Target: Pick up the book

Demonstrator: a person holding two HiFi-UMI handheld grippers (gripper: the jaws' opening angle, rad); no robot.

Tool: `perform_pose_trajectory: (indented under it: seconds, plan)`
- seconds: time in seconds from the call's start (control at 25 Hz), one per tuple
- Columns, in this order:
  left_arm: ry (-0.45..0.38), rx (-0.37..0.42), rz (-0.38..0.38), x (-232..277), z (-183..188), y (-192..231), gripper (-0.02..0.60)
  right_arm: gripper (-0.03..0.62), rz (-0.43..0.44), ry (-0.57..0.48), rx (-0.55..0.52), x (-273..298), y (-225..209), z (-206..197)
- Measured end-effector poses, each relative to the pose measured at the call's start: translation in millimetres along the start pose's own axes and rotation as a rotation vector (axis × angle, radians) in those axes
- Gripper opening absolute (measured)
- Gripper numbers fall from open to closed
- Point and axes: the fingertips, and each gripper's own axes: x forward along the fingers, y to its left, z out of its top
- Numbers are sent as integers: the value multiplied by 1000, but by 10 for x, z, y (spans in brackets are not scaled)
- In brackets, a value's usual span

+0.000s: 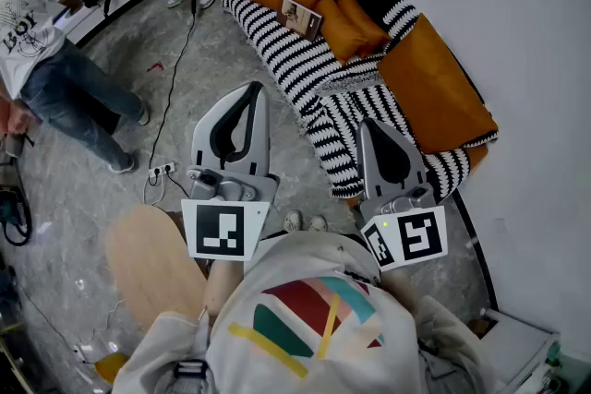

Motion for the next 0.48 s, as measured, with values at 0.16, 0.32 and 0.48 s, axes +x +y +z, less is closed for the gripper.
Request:
perform_pose_trajectory:
  seconds: [0.16, 0.32, 0.48]
  plan:
    - [10, 5, 4, -106, -34, 112, 6, 14, 3, 3, -2, 33, 123, -16]
    - [6, 0, 8, -227, -58, 283, 6, 14, 18, 0, 3, 102, 316, -28]
    - [13, -13, 8, -360, -132, 487, 6, 14, 19, 5, 24, 183, 500, -77]
